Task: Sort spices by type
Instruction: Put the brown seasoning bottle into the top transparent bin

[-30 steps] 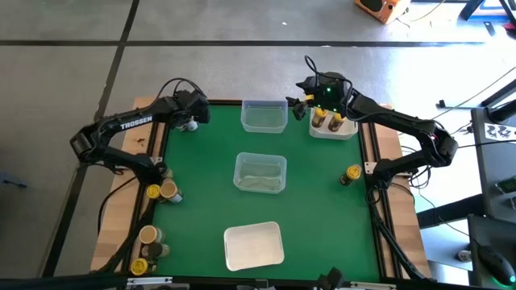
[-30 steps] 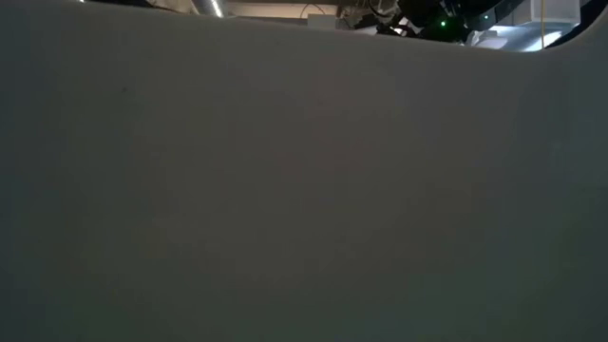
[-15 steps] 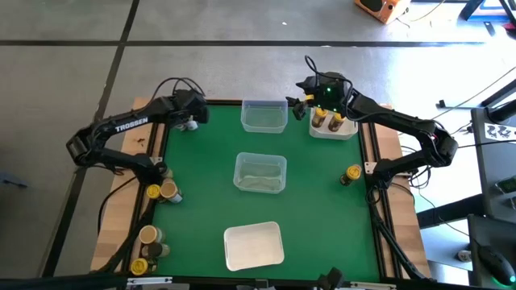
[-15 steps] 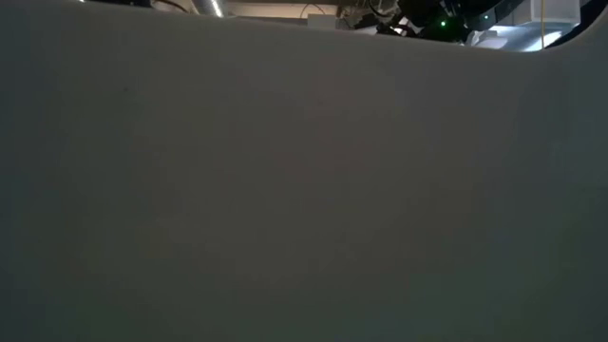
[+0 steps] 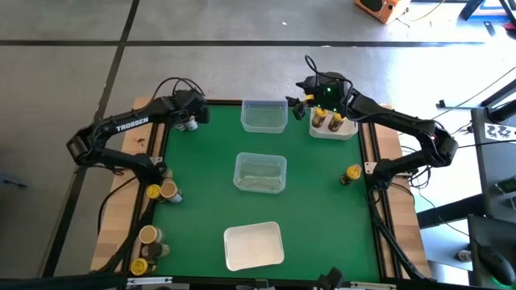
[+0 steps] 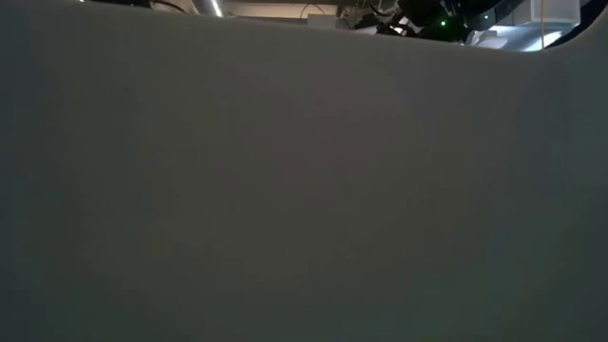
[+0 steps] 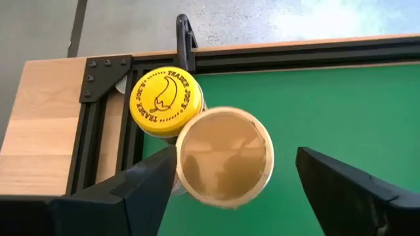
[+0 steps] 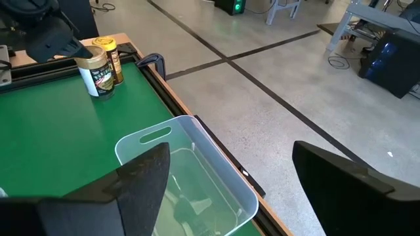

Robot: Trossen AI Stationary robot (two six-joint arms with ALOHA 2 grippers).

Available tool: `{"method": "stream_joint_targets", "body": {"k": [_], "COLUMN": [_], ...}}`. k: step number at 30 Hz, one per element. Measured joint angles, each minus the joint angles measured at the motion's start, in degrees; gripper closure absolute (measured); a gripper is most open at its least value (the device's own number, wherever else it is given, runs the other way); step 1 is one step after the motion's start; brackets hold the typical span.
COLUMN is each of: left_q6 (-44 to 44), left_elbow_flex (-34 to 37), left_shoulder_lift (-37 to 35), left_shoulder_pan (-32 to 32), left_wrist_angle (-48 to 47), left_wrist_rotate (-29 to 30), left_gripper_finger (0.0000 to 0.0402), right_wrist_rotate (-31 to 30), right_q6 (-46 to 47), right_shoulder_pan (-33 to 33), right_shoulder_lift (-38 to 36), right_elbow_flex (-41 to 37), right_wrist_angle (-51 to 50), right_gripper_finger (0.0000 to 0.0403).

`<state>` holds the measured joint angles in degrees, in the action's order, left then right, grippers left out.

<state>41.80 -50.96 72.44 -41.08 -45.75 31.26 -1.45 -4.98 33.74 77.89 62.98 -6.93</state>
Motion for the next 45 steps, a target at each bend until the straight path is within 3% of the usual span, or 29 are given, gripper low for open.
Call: {"method": "stream_joint_targets", "body": {"k": [10,33,45], "left_q6": [0.84,1.89,1.46], "left_elbow_flex": [0.00,0.00,0.02], "left_shoulder_lift": [3.88,6.66,14.18], "left_shoulder_pan": [0.00,0.15,0.52], "left_wrist_angle": [-0.12,2.98,4.91], "left_wrist_rotate": [1.38,0.75,0.83], "left_gripper_finger": [0.0035,0.0033,0.0034], "right_wrist_rotate": [-0.02,-0.02,-0.02], "right_q6": [0.01,0.01,0.01], "right_shoulder_pan": [0.00,0.00,0.00], "right_shoulder_lift": [0.00,0.00,0.00], "right_elbow_flex": [0.00,0.00,0.00], "right_wrist_angle": [0.01,0.01,-0.01], "right_gripper_finger": [0.0084,0.0084,0.0084]}}
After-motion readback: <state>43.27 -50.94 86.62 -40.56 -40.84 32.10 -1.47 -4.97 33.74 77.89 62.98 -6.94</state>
